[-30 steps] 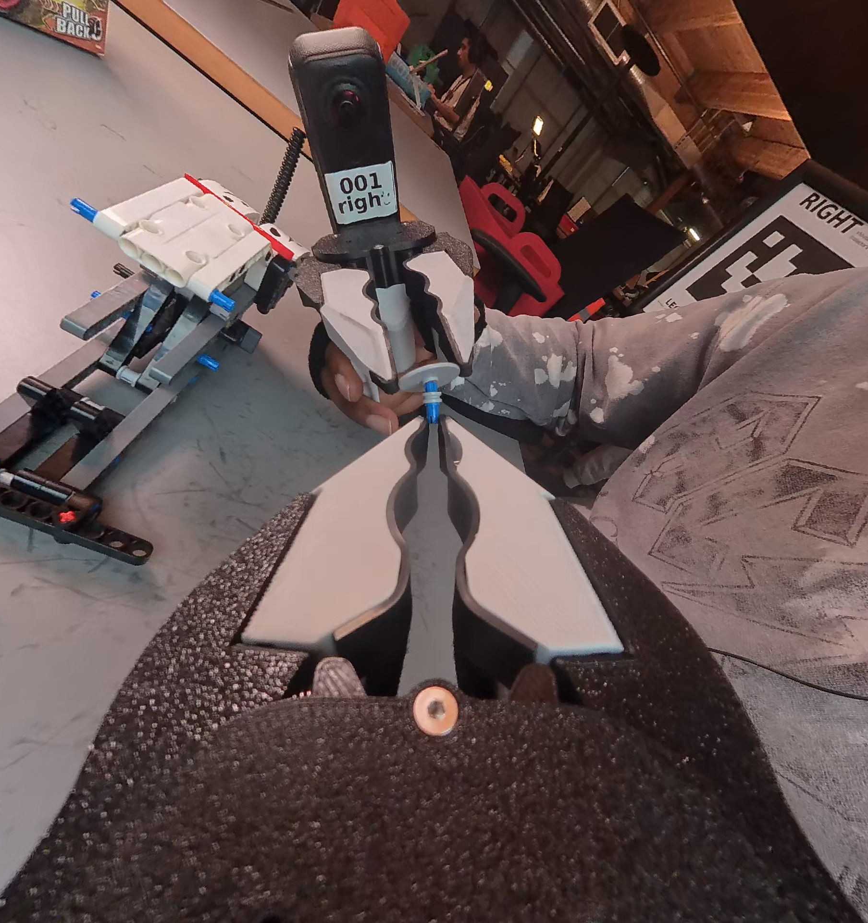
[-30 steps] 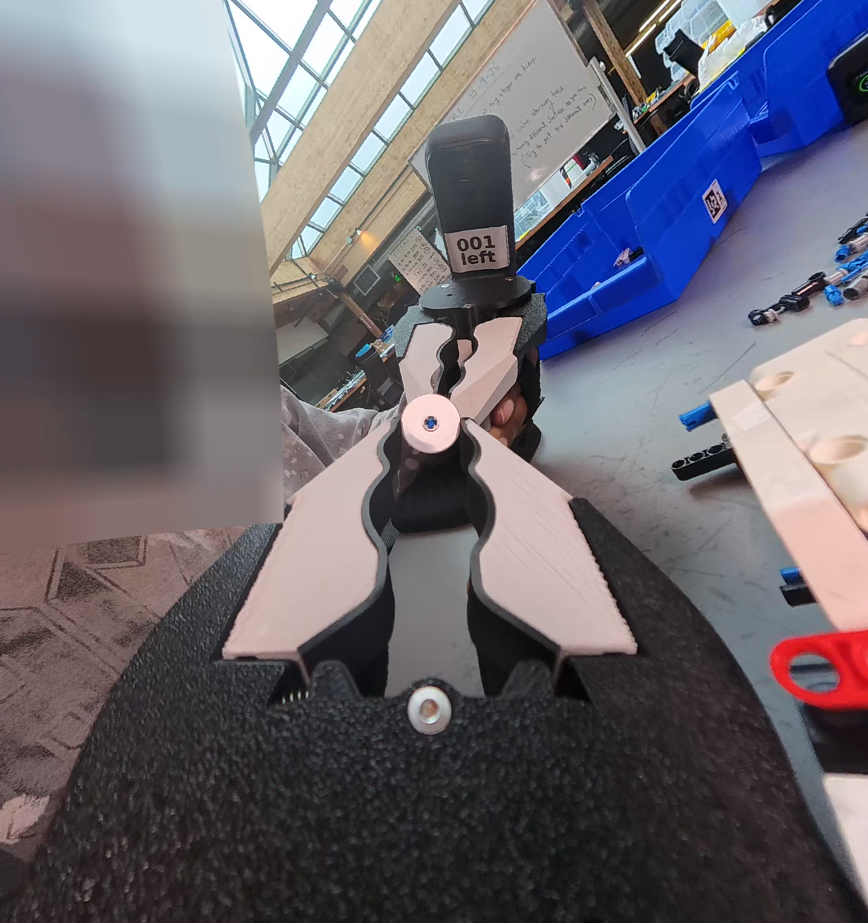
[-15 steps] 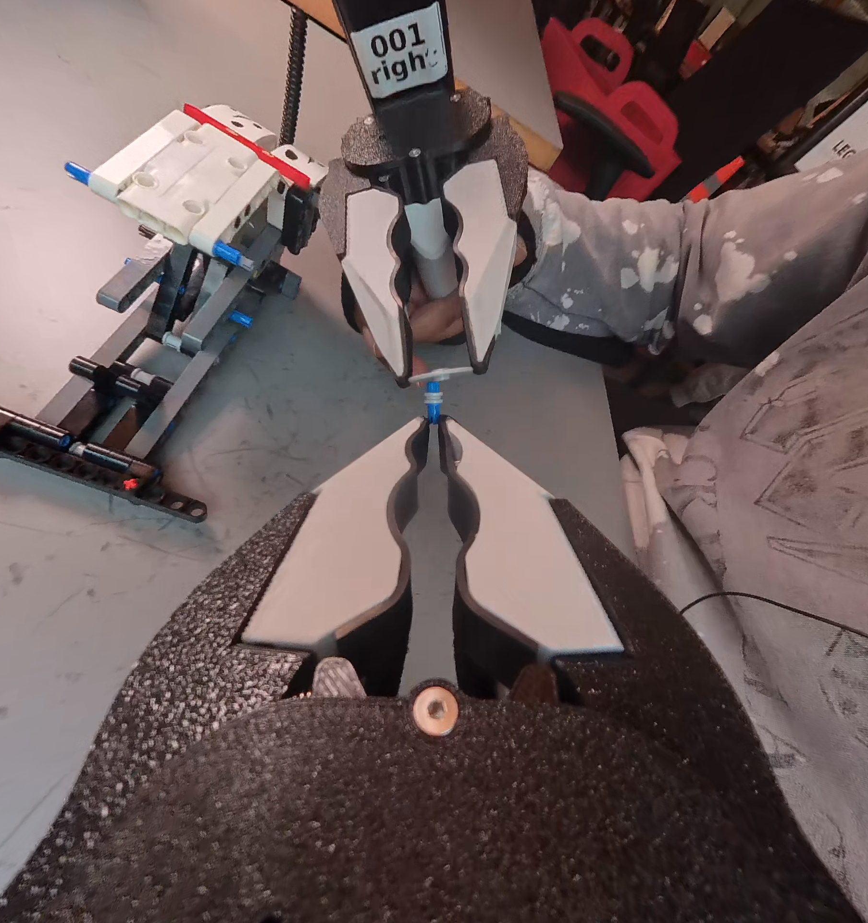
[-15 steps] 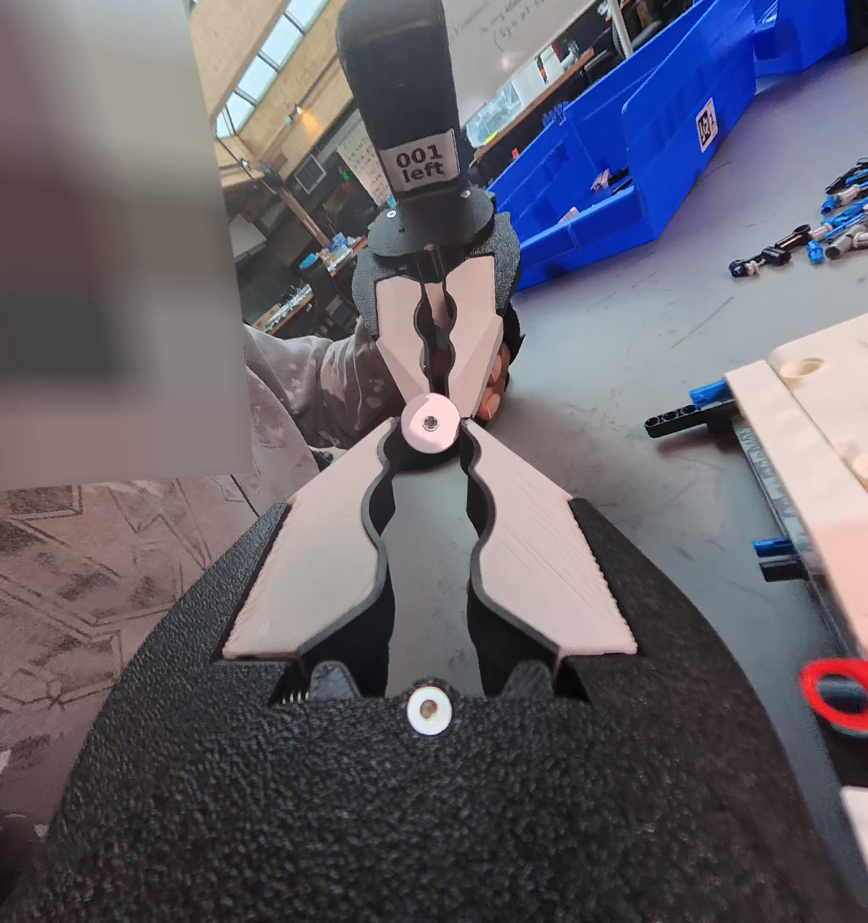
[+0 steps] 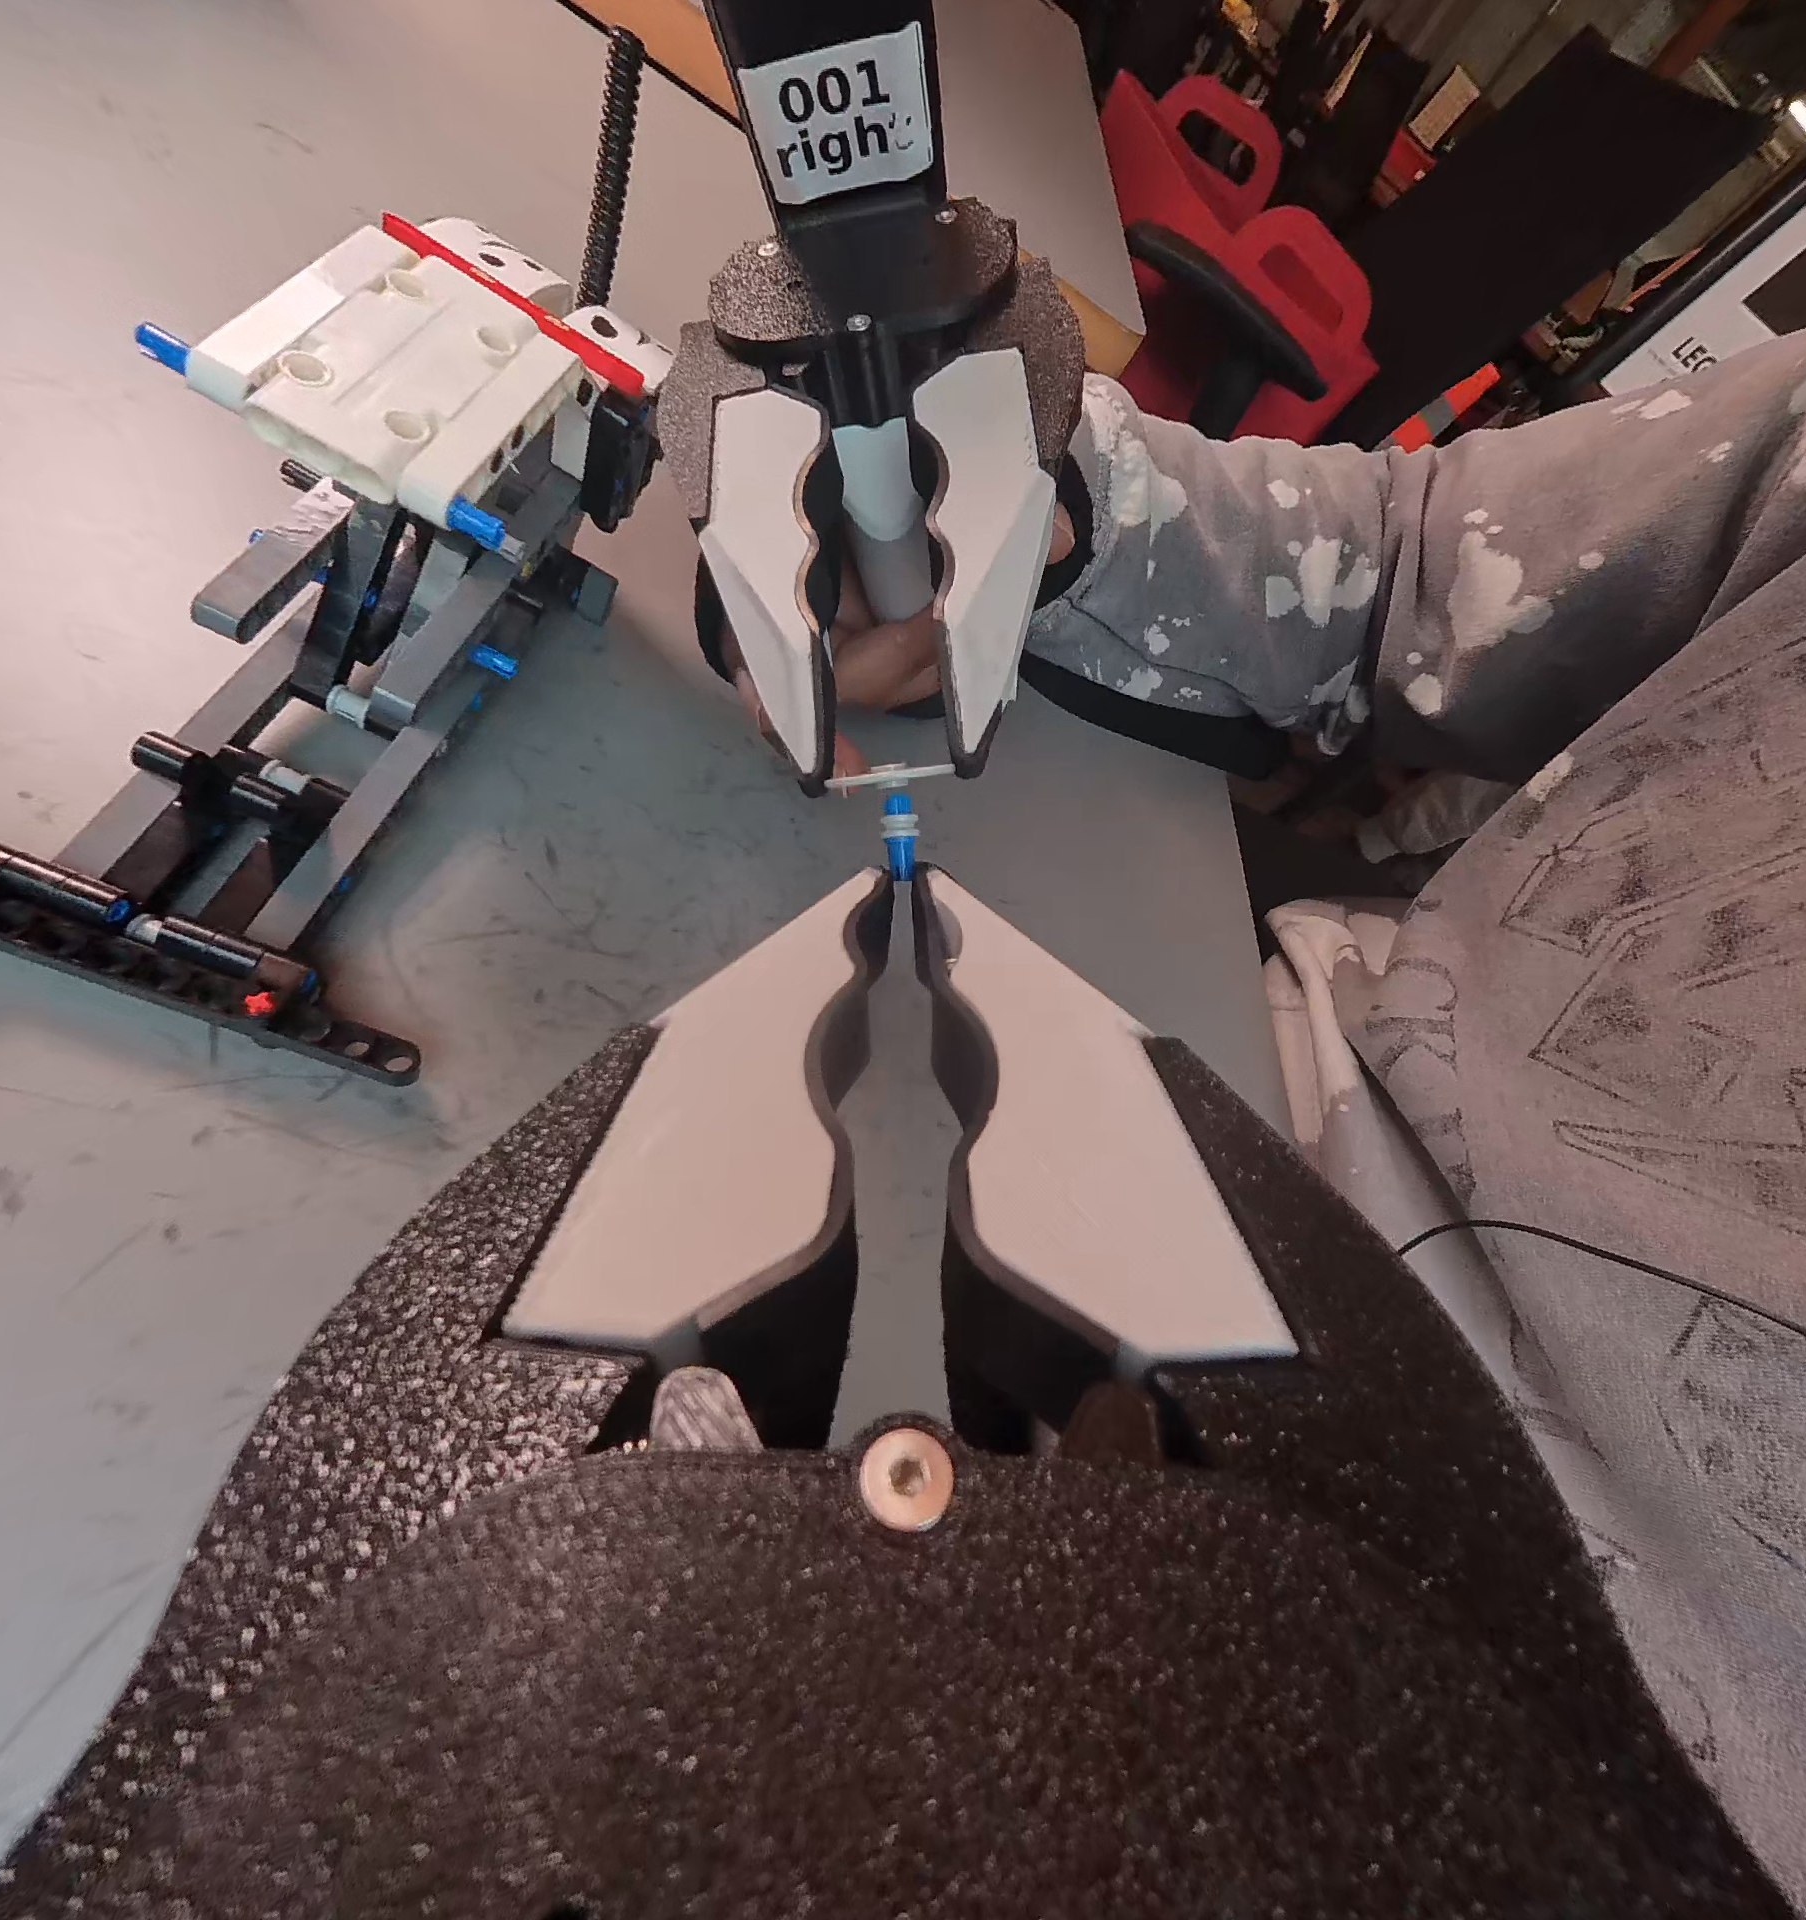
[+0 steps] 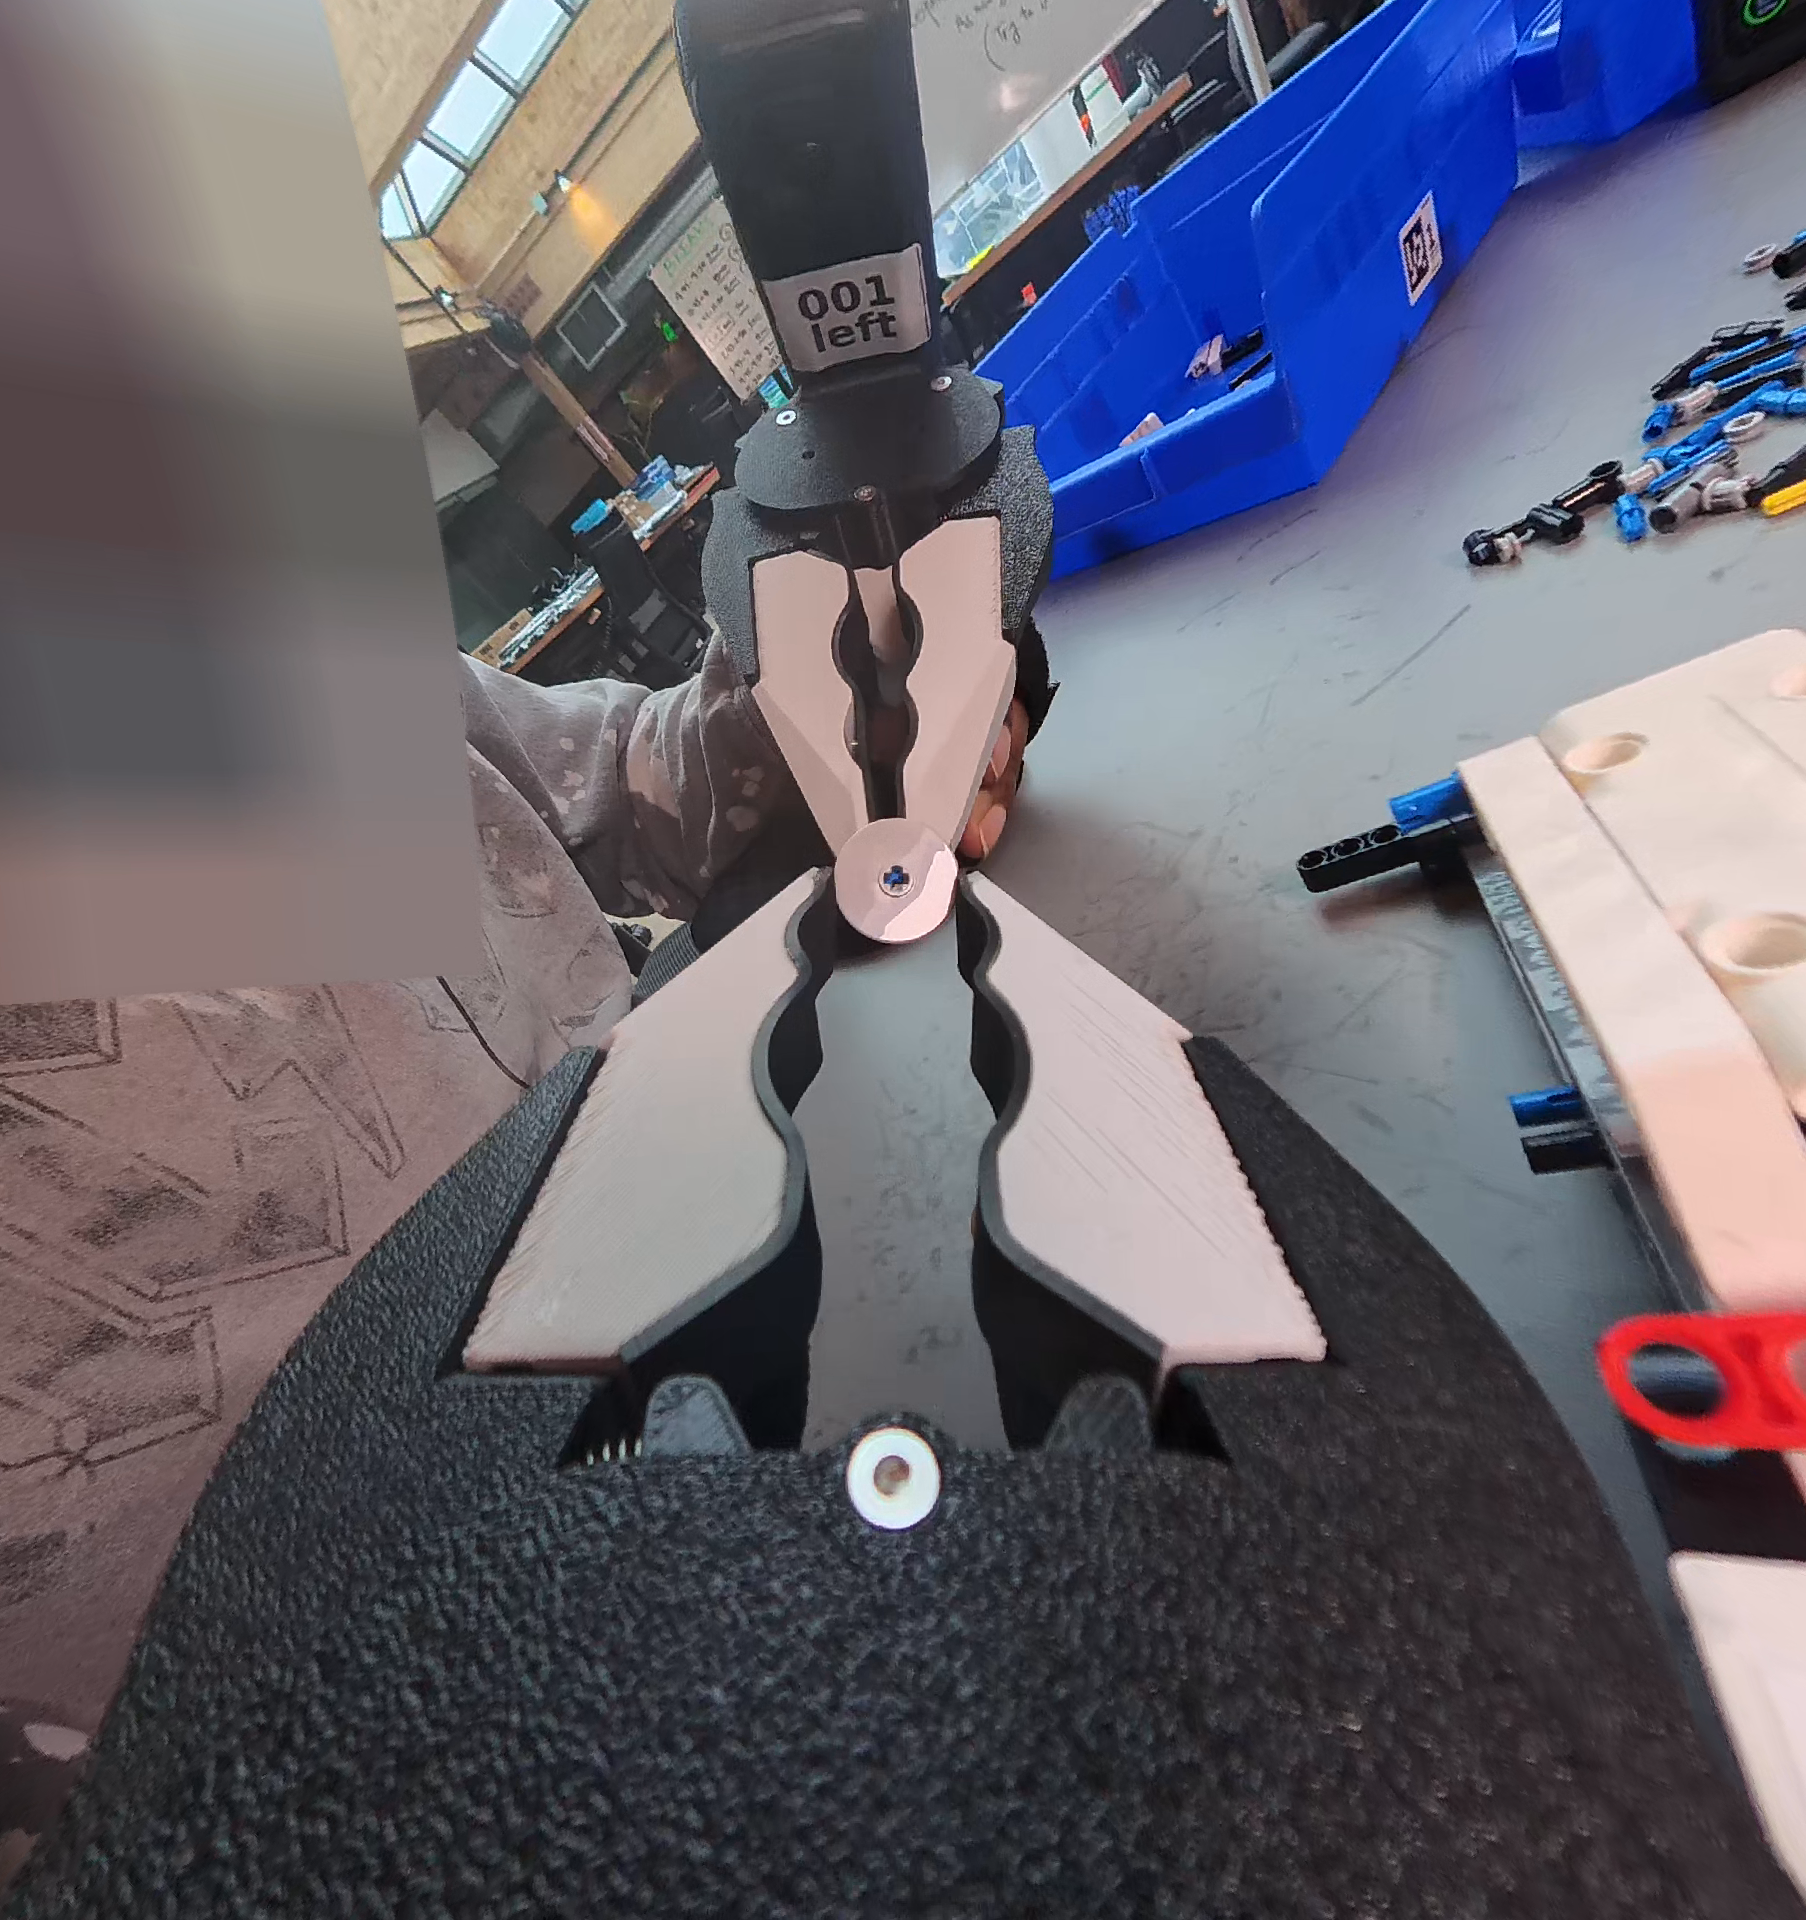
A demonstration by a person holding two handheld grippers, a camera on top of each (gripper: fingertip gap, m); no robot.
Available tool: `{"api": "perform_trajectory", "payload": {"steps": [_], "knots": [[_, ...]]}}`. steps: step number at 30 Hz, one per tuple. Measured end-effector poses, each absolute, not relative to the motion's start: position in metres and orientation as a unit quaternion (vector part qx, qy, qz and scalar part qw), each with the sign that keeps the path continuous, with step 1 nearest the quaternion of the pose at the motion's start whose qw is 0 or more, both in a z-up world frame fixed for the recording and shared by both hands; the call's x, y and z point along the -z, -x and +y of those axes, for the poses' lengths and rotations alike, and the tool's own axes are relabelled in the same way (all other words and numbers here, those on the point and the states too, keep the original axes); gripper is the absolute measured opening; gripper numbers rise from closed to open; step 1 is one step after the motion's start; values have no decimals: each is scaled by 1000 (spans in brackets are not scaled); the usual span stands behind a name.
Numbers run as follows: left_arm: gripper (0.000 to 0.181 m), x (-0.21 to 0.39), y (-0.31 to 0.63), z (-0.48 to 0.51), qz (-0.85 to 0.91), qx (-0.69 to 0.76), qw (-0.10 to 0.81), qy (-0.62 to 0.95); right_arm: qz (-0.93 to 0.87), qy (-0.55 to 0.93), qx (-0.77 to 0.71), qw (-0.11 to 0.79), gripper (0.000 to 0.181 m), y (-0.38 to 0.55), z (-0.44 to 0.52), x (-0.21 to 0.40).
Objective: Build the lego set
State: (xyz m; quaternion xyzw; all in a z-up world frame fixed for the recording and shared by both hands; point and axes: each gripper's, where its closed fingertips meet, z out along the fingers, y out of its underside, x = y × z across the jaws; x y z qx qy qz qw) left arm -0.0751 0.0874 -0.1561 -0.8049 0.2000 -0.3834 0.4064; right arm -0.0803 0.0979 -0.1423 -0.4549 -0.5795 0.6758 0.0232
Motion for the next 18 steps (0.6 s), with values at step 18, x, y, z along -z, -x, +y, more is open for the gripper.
{"api": "perform_trajectory", "payload": {"steps": [18], "knots": [[3, 157, 73, 86, 198, 397, 399, 802, -587, 452, -672, 25, 23, 80, 95, 144]]}}
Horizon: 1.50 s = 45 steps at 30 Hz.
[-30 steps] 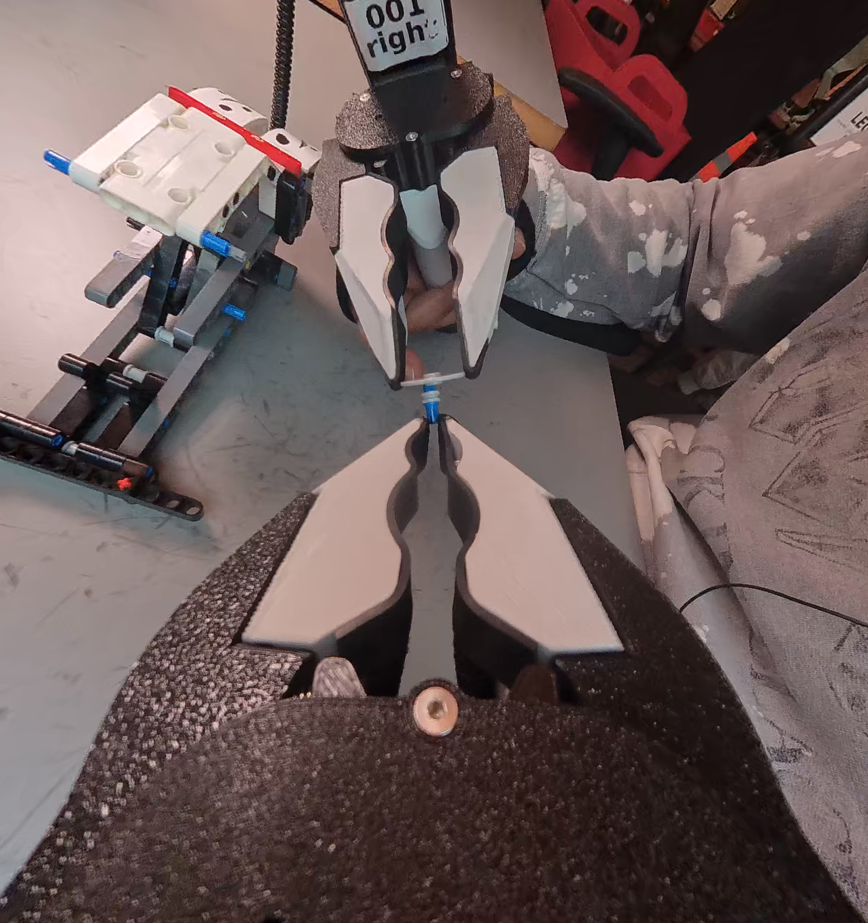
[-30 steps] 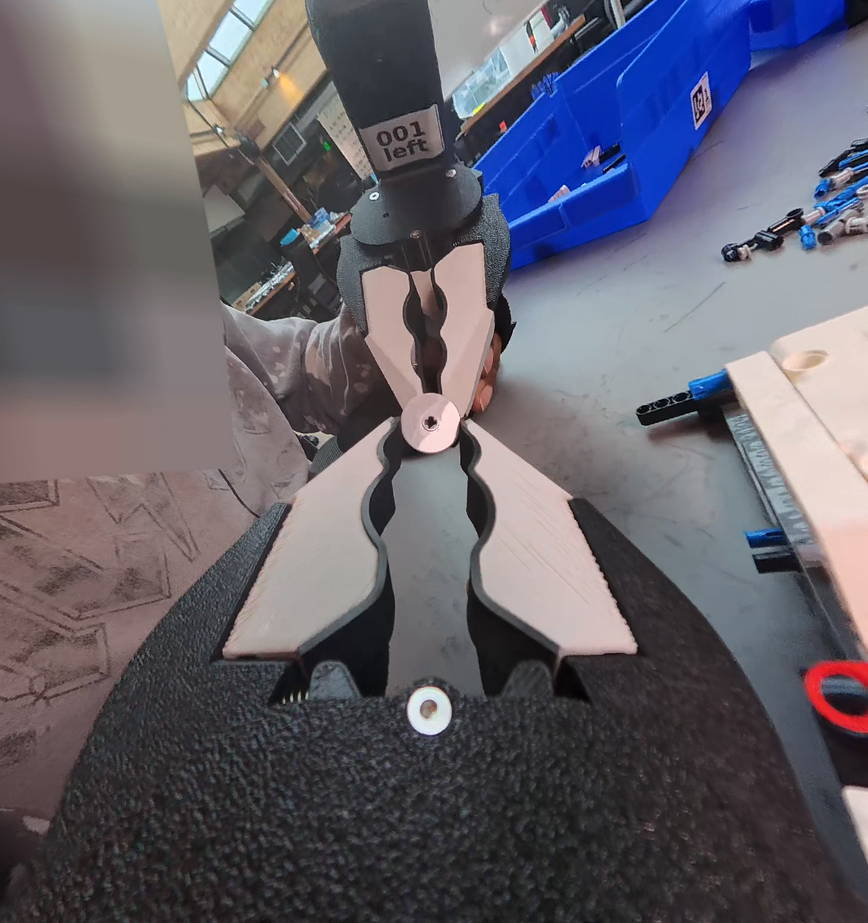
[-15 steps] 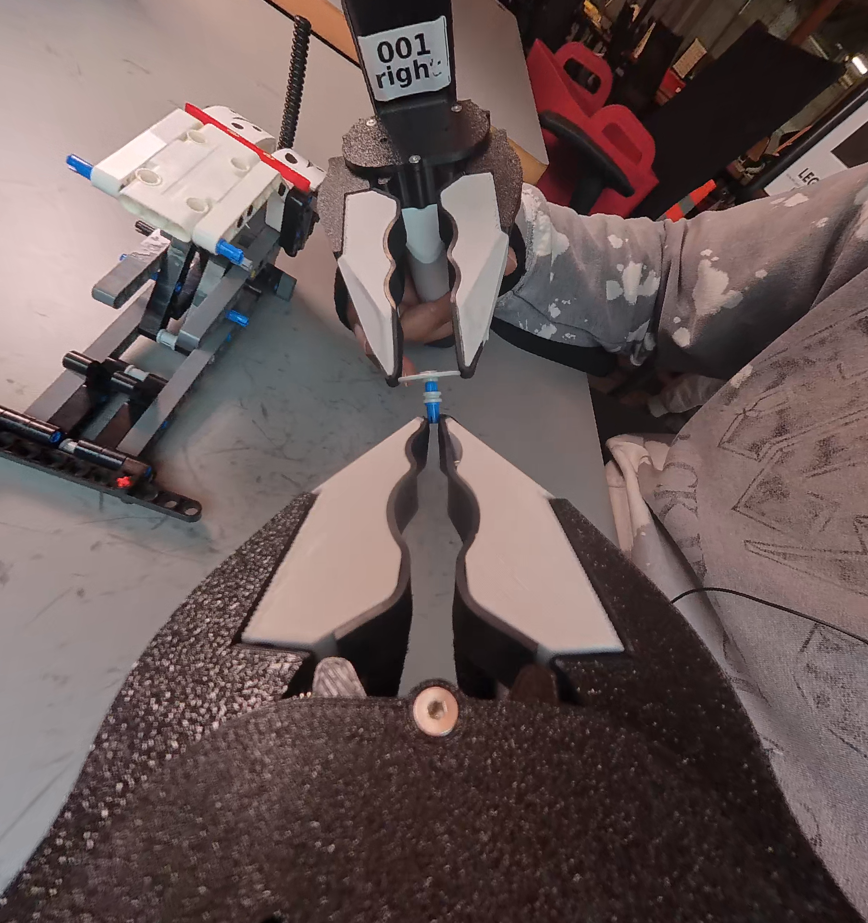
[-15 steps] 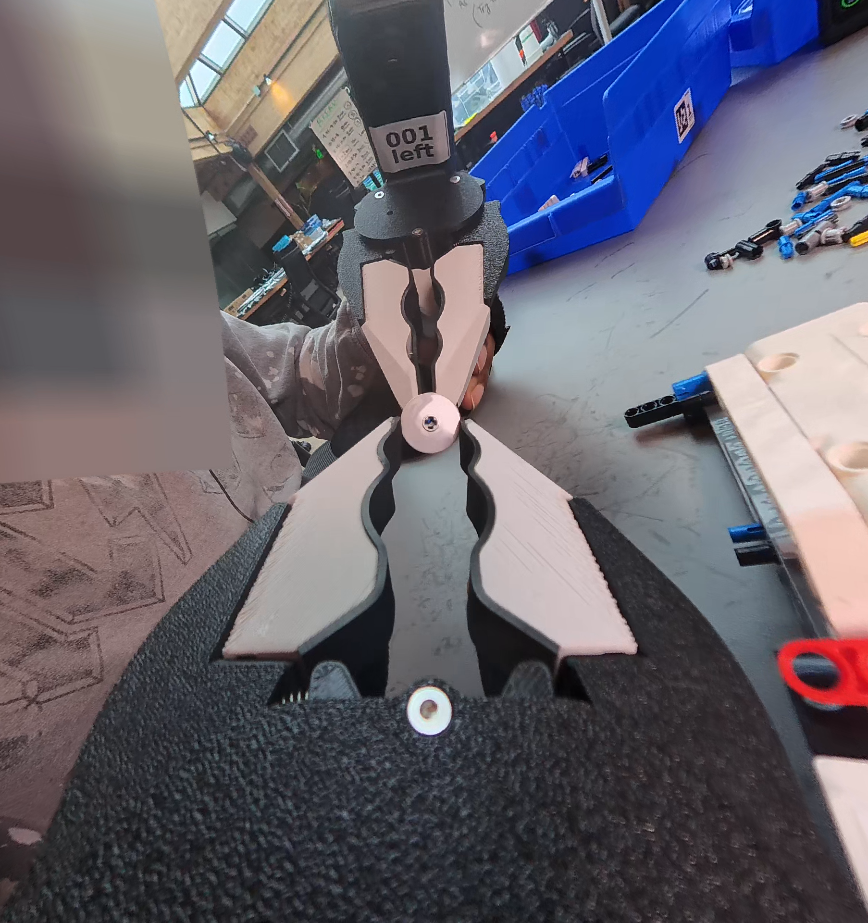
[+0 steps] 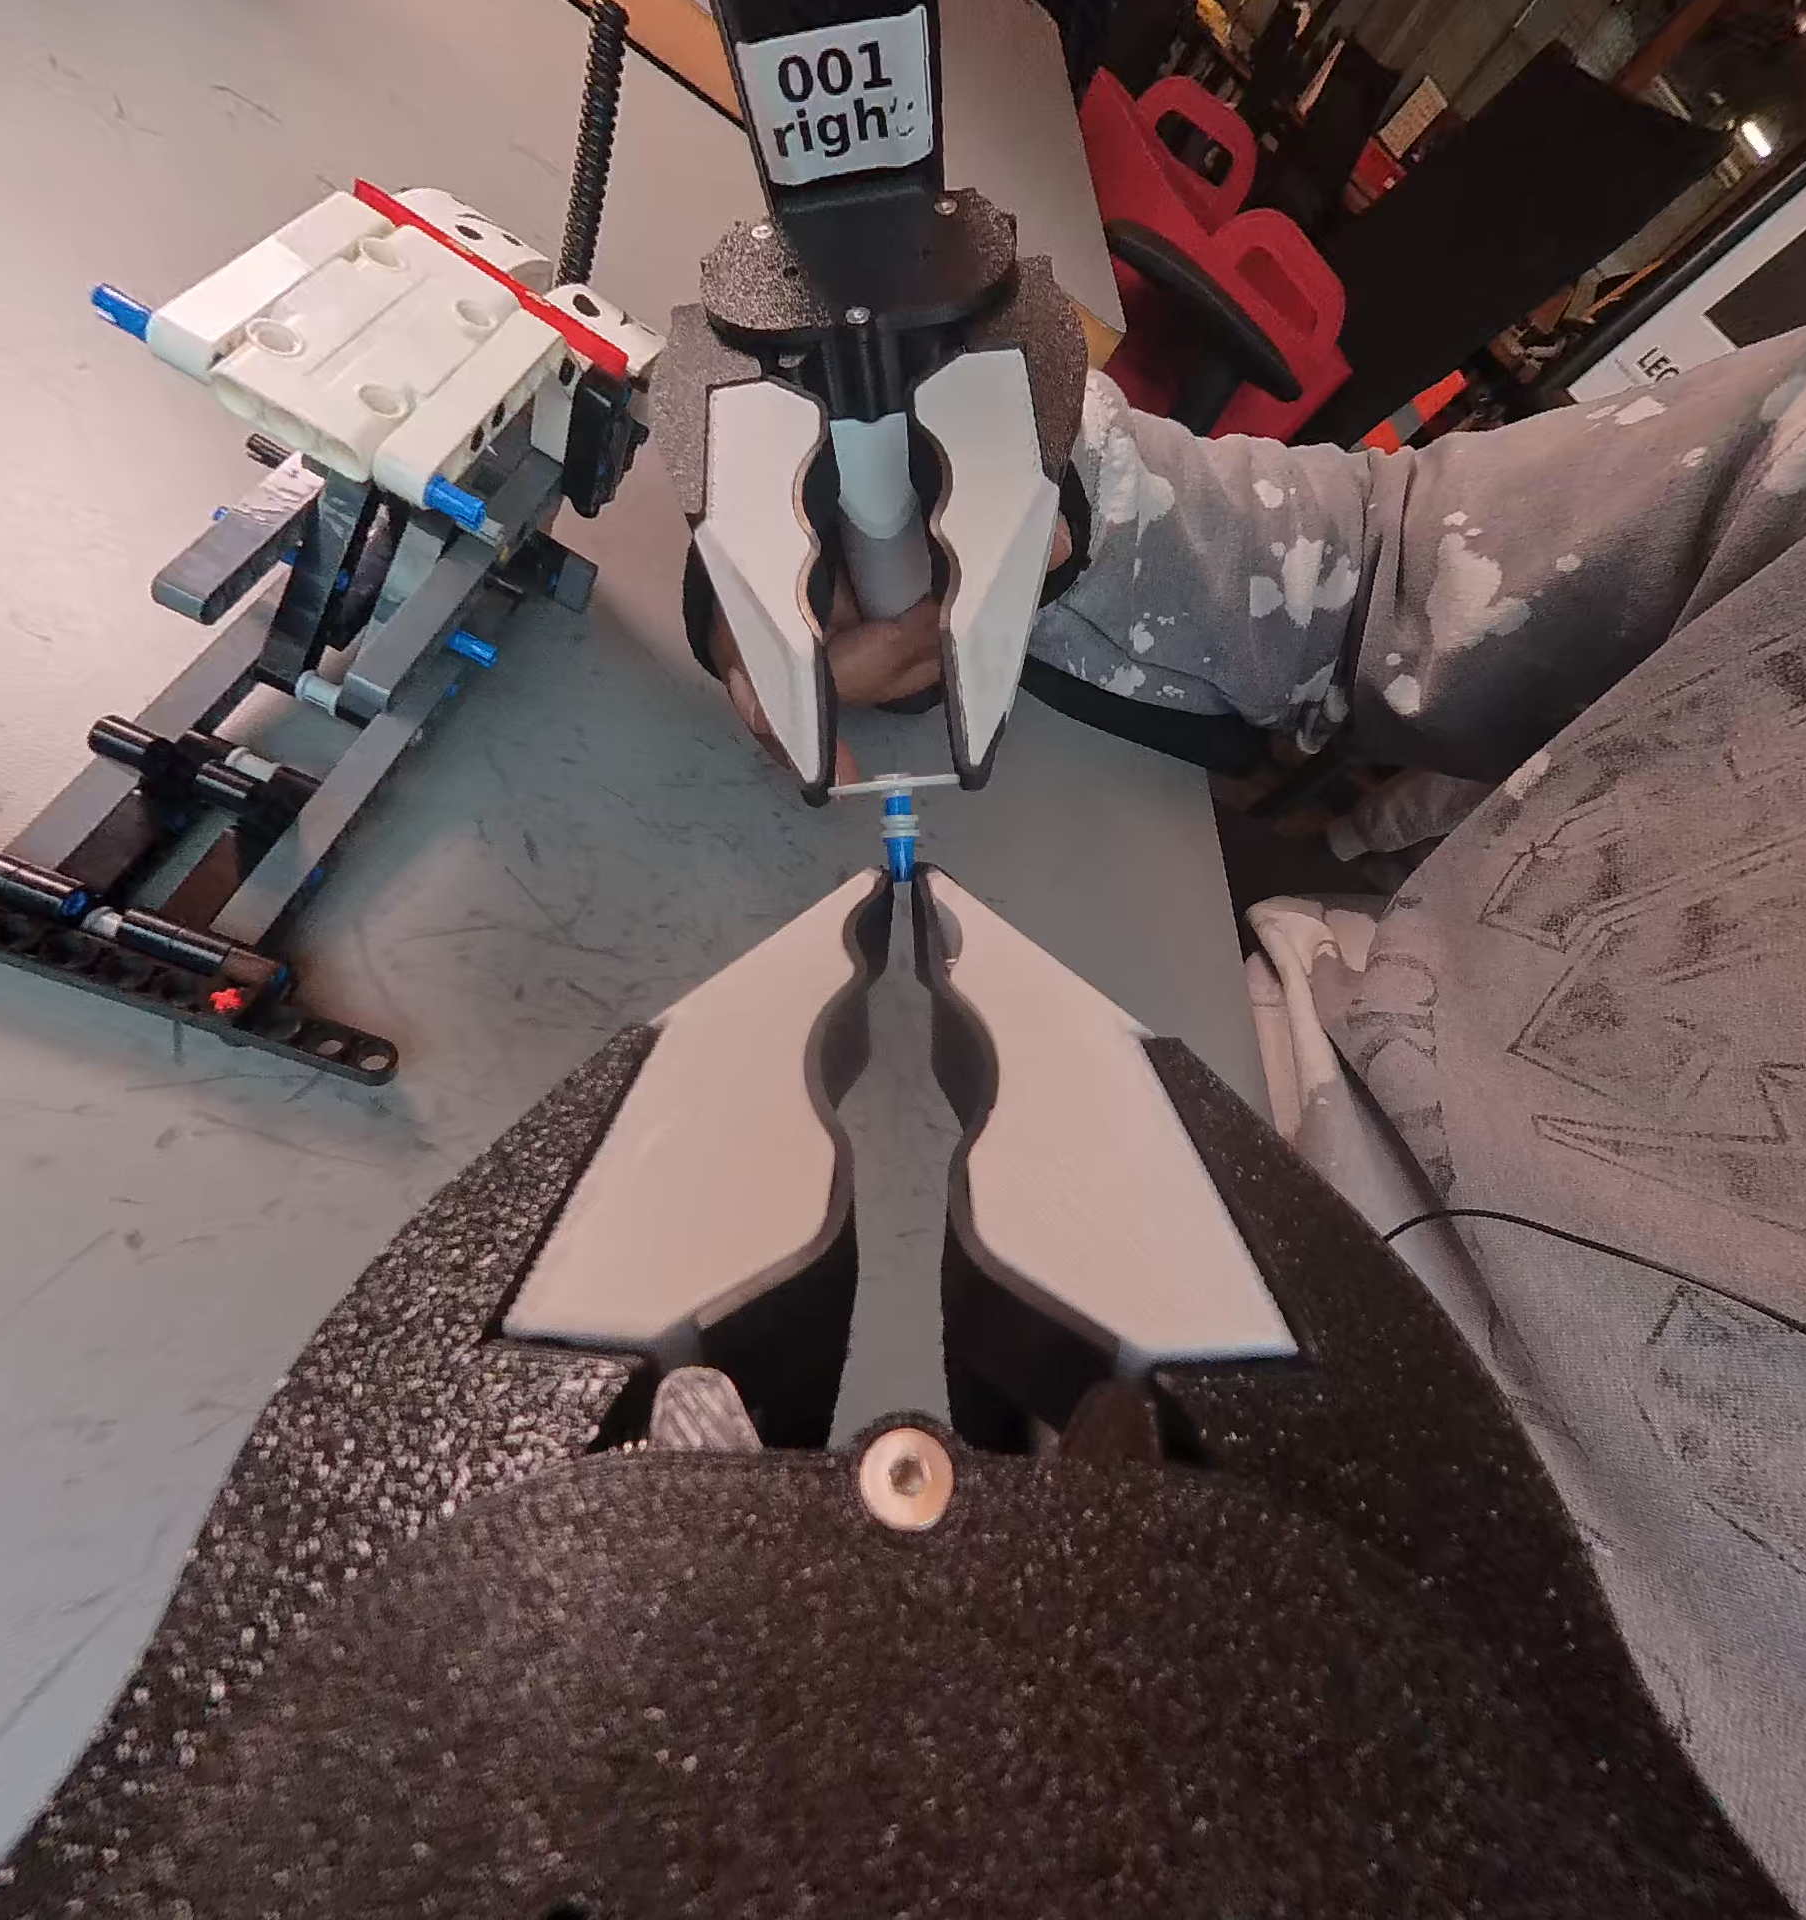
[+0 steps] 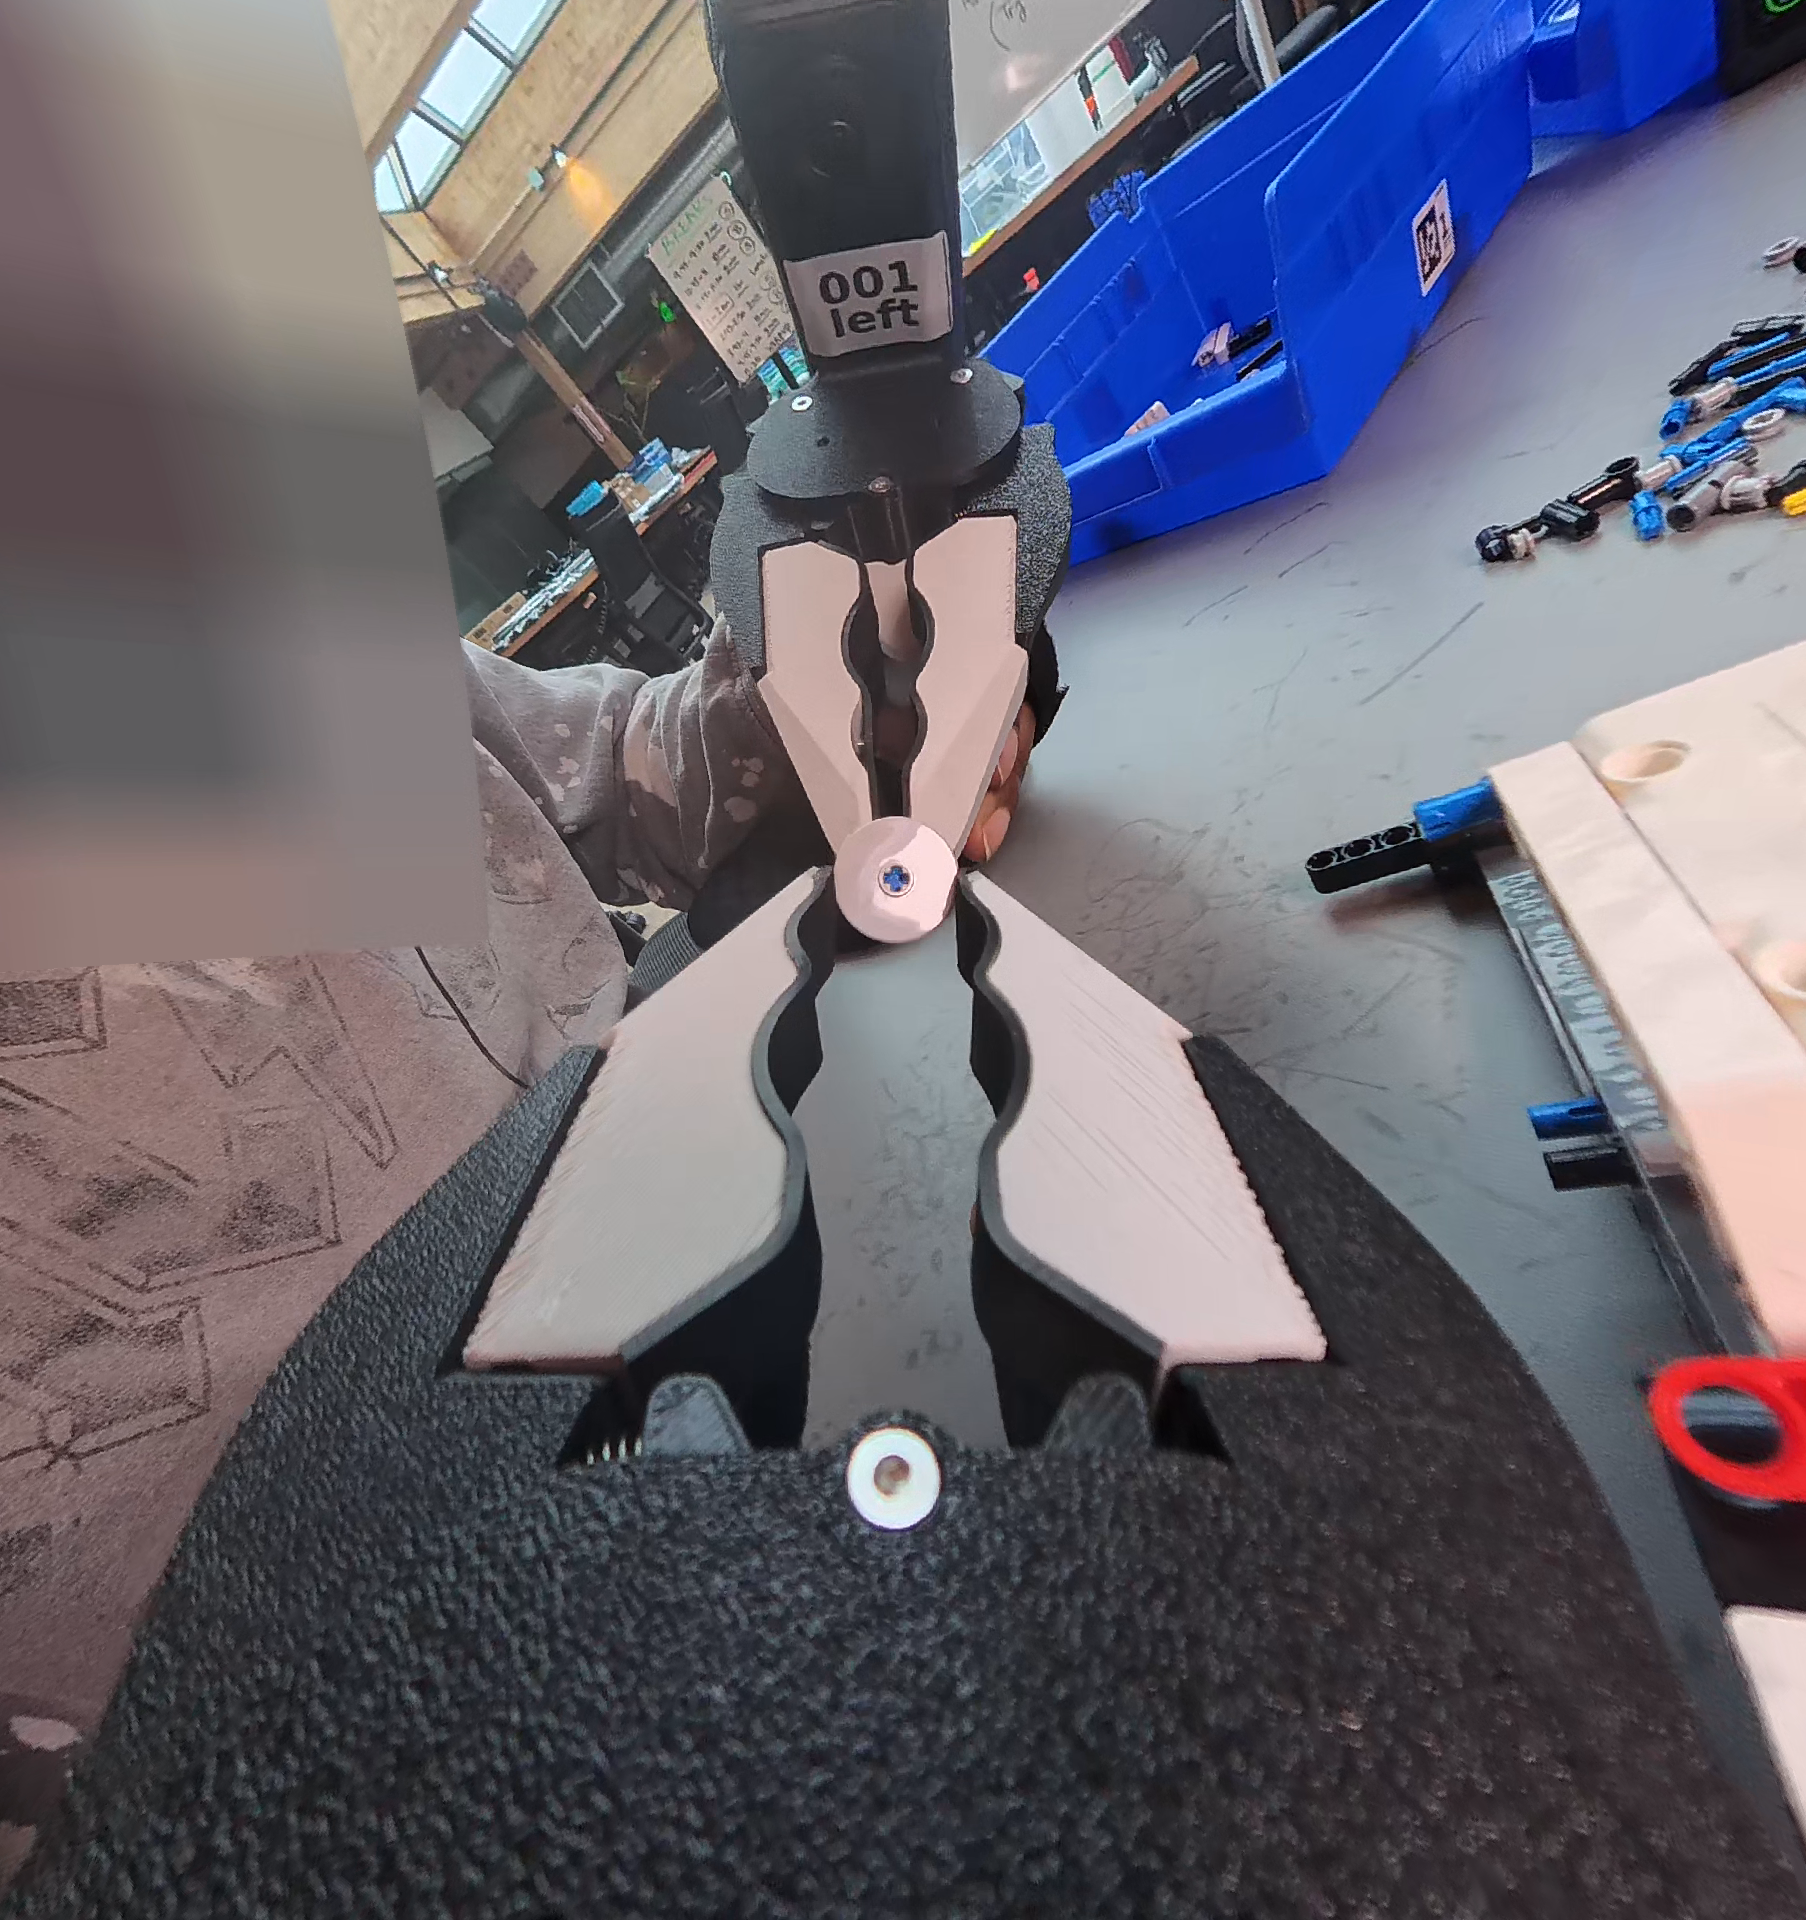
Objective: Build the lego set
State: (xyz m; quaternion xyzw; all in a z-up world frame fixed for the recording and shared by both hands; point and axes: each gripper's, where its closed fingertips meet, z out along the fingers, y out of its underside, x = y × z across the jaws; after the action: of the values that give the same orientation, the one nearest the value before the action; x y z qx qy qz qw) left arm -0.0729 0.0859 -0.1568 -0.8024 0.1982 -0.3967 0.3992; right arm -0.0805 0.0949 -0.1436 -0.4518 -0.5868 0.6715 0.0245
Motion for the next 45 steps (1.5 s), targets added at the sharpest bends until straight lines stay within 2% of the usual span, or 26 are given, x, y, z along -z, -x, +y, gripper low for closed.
{"api": "perform_trajectory", "payload": {"steps": [27, 45], "knots": [[2, 138, 72, 85, 182, 453, 422, 764, -566, 424, -706, 36, 22, 78, 94, 128], [2, 155, 65, 78, 223, 409, 390, 794, -636, 423, -642, 64, 22, 74, 86, 146]]}}
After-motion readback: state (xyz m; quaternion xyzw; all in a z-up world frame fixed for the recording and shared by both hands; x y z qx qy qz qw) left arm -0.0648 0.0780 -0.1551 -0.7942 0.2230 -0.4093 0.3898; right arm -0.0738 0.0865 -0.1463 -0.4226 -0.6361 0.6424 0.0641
